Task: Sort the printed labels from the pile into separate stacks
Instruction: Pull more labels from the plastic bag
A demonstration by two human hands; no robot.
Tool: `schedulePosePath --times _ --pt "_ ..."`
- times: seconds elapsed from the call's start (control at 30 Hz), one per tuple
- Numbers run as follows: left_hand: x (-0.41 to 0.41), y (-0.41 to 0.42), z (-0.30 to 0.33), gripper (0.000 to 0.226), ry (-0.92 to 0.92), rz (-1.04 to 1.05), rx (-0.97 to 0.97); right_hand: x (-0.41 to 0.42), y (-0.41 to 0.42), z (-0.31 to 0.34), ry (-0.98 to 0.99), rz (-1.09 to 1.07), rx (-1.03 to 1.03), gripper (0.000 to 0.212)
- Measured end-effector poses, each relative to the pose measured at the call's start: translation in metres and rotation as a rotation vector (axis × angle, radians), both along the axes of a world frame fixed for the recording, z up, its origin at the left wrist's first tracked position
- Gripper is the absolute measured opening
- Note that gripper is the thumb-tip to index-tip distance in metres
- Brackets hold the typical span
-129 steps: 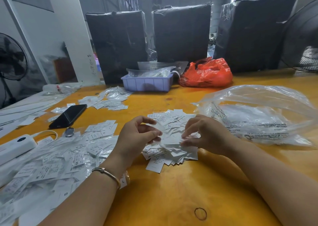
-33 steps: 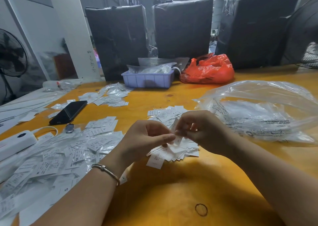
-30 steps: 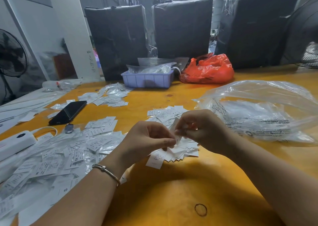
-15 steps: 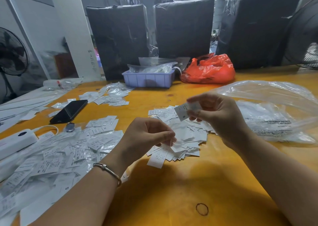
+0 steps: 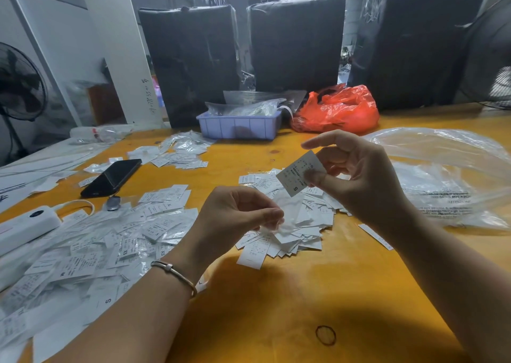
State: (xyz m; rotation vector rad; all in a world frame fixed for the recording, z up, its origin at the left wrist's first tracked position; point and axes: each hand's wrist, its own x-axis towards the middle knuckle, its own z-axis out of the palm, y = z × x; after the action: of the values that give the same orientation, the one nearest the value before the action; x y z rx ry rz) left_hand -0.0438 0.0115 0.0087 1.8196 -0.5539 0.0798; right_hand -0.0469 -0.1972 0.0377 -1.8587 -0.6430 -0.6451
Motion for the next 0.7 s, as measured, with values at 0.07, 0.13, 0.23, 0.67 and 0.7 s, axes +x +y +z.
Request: schedulePosePath --times 0.07,0.13,0.23,0.67,0.7 --pt "0.0001 0.0002 0.0002 0.024 -0.008 0.004 -0.001 -0.0001 0.0010 -0.0001 -0.041 -0.042 -0.039 0.032" --pt "0.0002 0.0003 0.0003 0.023 -0.013 0.005 -0.004 -0.0001 0.0021 -0.0002 -0.075 -0.071 -0.067 0.030" --pt "0.0004 0.0004 0.0003 0.023 -0.016 0.000 -0.003 -0.0001 0.0028 0.0014 -0.096 -0.081 -0.066 0.028" --pt "-0.0003 0.0004 0.0005 0.027 -0.007 -0.005 -0.002 0.0014 0.0014 0.0027 -0.137 -0.080 -0.133 0.017" --pt "-0.0001 0.0002 0.0005 0.027 -0.006 -0.006 0.000 0.0014 0.0013 0.0028 -0.144 -0.083 -0.136 0.017"
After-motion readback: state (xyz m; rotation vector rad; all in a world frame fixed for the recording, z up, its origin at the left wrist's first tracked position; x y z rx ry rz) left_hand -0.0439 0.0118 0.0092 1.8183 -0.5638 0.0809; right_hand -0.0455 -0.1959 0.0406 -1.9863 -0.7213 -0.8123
